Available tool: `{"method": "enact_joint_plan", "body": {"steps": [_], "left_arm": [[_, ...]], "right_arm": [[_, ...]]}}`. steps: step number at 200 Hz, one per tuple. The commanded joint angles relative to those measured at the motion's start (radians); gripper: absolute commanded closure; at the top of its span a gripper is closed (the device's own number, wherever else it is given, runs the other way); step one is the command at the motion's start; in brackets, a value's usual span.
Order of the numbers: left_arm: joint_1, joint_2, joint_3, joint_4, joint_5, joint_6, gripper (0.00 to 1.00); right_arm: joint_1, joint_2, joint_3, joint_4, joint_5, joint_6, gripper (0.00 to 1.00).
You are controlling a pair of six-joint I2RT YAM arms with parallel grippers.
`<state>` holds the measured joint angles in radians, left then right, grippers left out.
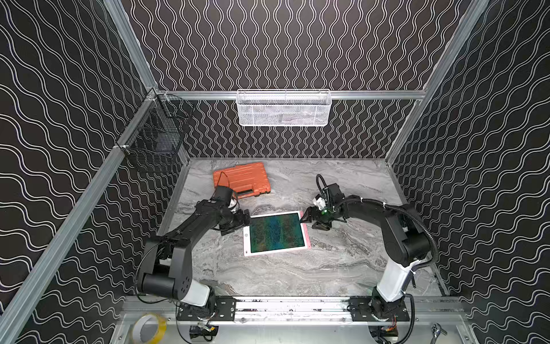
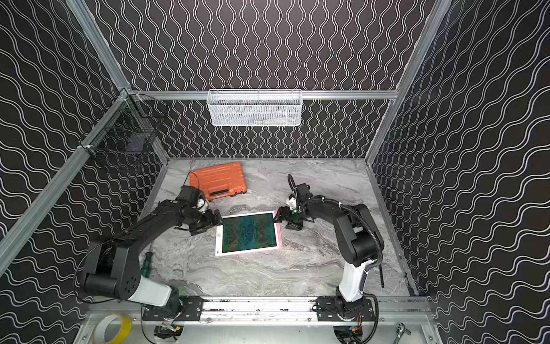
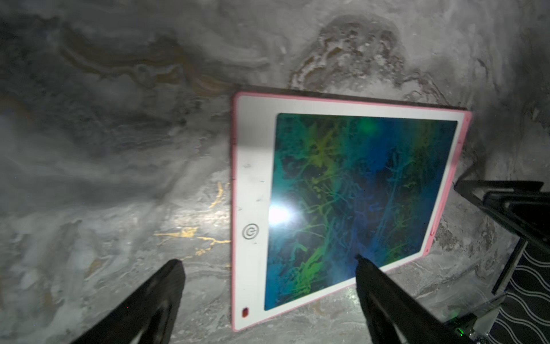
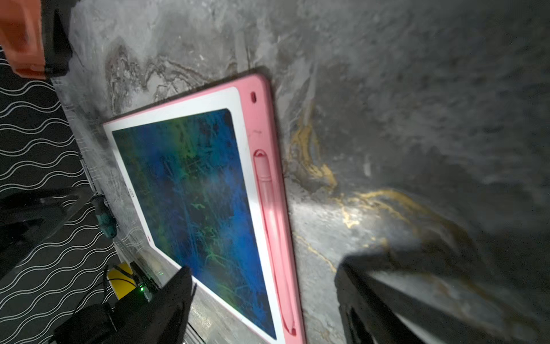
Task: Place the stylus back onto the writing tablet
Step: Adjust the writing tablet at the center of the board.
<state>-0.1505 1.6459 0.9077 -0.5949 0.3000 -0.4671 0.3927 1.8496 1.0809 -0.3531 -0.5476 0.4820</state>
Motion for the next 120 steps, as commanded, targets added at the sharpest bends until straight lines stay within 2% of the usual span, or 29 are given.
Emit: {"method": "enact_joint_plan", "body": {"steps": [1, 51, 60, 120], "left_arm": [[0.023, -0.001, -0.039, 0.068, 0.035, 0.016, 0.07], [0.026, 0.060, -0.107, 0.166, 0.067, 0.001, 0.10], [0.026, 0.064, -0.114, 0.174, 0.066, 0.001, 0.11], [0.026, 0.082, -0.186, 0.254, 0.077, -0.010, 0.11]], "right_arm": [[0.021, 0.005, -0.021, 0.001, 0.000, 0.000, 0.22], [0.038, 0.002, -0.057, 0.024, -0.008, 0.015, 0.23], [0.070, 0.005, -0.055, 0.020, 0.001, 0.009, 0.23], [0.071, 0.003, -0.065, 0.022, -0.006, 0.020, 0.23]]}}
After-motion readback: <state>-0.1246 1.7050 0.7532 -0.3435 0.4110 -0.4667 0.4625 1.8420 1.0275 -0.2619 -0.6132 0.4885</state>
